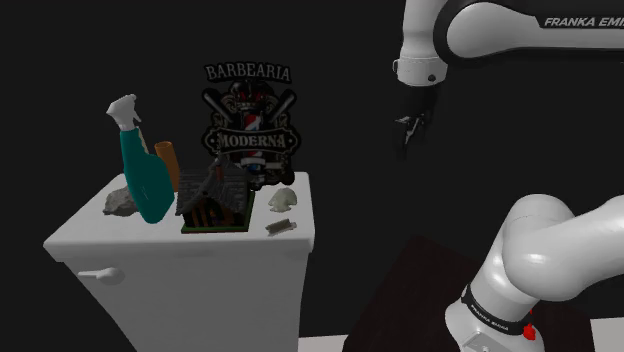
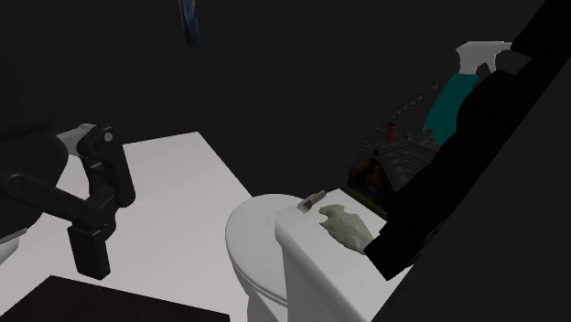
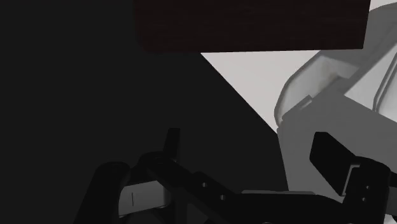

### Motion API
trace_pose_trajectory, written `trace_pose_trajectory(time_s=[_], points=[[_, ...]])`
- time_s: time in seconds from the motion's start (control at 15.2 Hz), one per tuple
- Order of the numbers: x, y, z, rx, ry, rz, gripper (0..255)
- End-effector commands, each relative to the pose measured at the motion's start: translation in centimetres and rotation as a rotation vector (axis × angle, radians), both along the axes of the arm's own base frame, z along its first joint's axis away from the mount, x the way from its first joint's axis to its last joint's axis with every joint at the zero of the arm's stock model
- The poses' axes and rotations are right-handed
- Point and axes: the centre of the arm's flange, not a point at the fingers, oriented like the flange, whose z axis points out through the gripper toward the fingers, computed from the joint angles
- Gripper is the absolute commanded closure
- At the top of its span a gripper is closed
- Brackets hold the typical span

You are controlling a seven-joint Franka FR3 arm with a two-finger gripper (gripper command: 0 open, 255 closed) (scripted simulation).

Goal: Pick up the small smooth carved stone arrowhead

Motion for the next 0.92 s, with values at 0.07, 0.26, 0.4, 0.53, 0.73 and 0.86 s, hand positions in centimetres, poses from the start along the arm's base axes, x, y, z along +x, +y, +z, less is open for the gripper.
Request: trace_pose_trajectory(time_s=[0.07,0.26,0.4,0.53,0.73,0.86], points=[[0.4,1.2,-0.3,0.001,-0.003,-0.023,0],[1.9,4.6,-1.1,0.005,-0.011,-0.092,0],[3.0,6.9,-1.6,0.007,-0.017,-0.138,0],[4.2,9.1,-2.1,0.01,-0.023,-0.184,0],[6.2,12.3,-2.8,0.013,-0.031,-0.253,0],[7.7,14.4,-3.3,0.016,-0.037,-0.298,0]])
